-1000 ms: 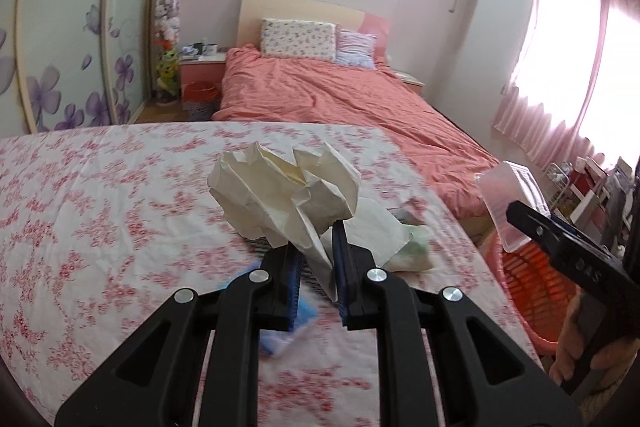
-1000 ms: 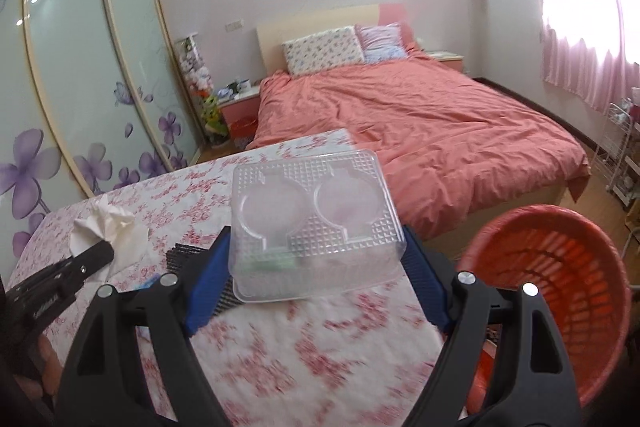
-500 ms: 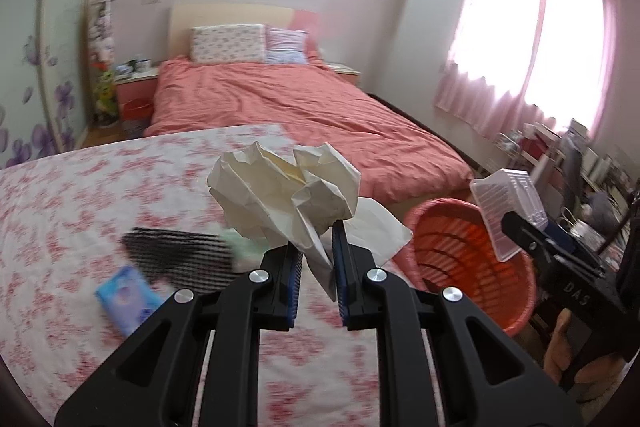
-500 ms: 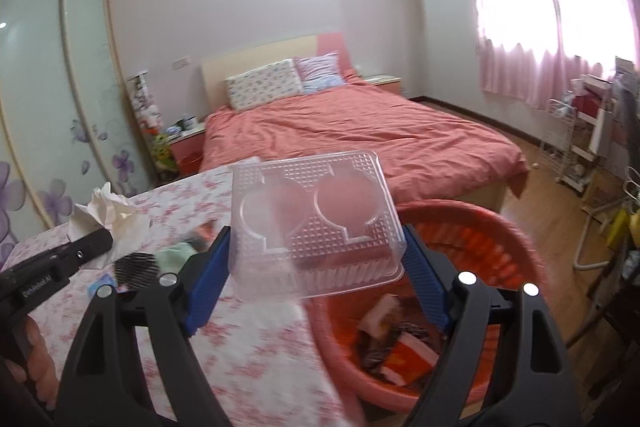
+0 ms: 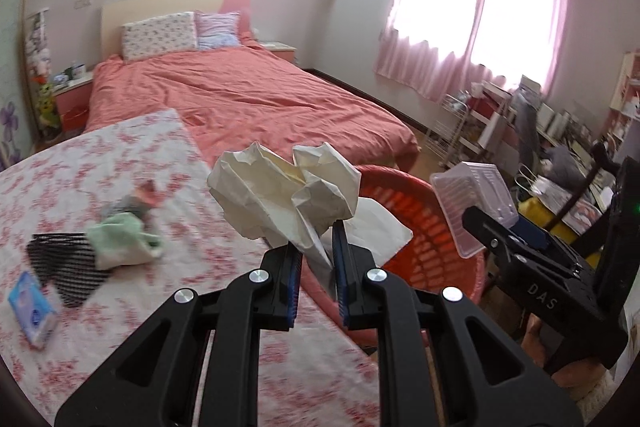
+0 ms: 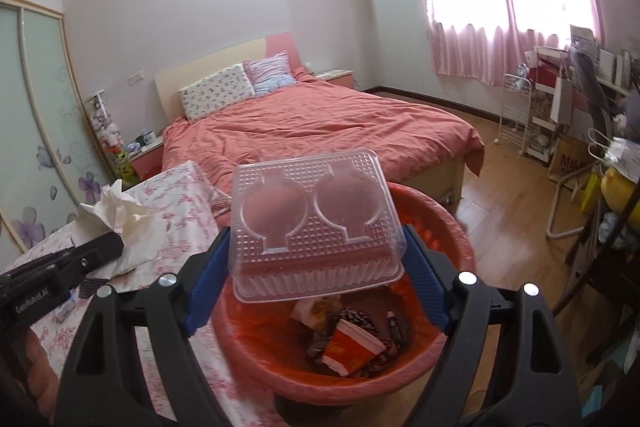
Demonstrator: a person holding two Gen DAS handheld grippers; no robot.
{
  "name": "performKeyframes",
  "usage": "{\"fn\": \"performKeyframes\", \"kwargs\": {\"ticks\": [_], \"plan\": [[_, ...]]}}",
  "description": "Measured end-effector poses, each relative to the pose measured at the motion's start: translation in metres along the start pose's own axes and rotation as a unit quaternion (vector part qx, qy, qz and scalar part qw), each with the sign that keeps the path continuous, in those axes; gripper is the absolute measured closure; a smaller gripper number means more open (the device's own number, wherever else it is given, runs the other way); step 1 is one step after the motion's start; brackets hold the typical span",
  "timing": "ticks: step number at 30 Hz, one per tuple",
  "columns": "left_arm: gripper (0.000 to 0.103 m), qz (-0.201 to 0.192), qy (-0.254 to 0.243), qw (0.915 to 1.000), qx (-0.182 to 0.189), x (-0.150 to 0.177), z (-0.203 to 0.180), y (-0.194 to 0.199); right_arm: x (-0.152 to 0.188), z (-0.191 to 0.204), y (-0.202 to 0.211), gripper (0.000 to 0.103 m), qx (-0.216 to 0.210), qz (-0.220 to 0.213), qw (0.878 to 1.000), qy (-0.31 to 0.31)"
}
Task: Collect trash
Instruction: 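Carry the tissue and plastic container over the orange basket with both tools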
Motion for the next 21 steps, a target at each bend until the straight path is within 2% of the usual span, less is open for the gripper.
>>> {"fn": "performKeyframes", "kwargs": {"ticks": [8,21], "plan": [[0.089,0.021,-0.021,0.9994,0.02,0.004,-0.032,-0.024,0.004,-0.028,-0.006,0.023,0.01,0.002,1.0,-0.018],[0.089,0.053,-0.039,0.9972,0.036,0.013,-0.055,-0.049,0.001,-0.05,-0.018,0.023,0.008,0.0,0.999,-0.035]]}}
Point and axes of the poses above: each gripper's, at about its wrist camera, not at the fingertips, and y roughly against the way its jaws point, z to its left, x to its underside, the point moved 4 cm from there along -y, roughly the way its jaws point, and after that the axes turned 3 degrees about -x, right-handed, at the moved point
